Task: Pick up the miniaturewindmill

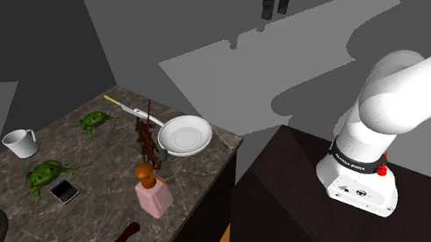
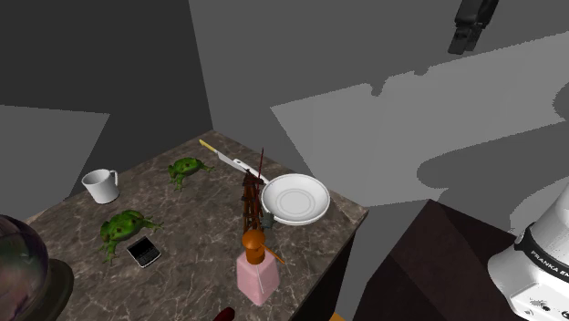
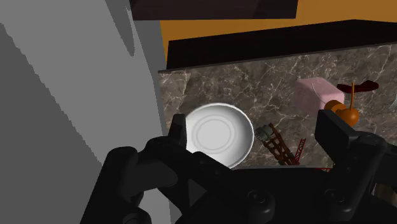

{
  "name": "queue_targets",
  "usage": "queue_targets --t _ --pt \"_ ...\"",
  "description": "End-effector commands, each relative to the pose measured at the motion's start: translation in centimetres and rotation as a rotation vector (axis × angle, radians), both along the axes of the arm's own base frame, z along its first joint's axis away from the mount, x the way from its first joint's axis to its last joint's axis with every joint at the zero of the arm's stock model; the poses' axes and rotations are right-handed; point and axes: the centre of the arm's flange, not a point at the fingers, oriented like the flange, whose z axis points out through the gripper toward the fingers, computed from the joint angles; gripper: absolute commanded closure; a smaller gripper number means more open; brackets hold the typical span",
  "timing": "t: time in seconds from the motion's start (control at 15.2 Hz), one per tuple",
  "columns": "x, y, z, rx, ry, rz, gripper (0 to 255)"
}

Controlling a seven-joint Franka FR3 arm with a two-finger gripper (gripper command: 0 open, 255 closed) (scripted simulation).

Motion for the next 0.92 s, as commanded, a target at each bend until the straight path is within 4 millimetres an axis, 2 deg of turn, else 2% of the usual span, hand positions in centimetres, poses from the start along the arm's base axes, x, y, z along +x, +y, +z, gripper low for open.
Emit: queue_targets --t 0.0,0.86 --pt "0.0 0.0 0.0 0.0 0.0 0.0 0" --pt "8.1 8.4 -11.4 0.069 -0.03 -0.178 0"
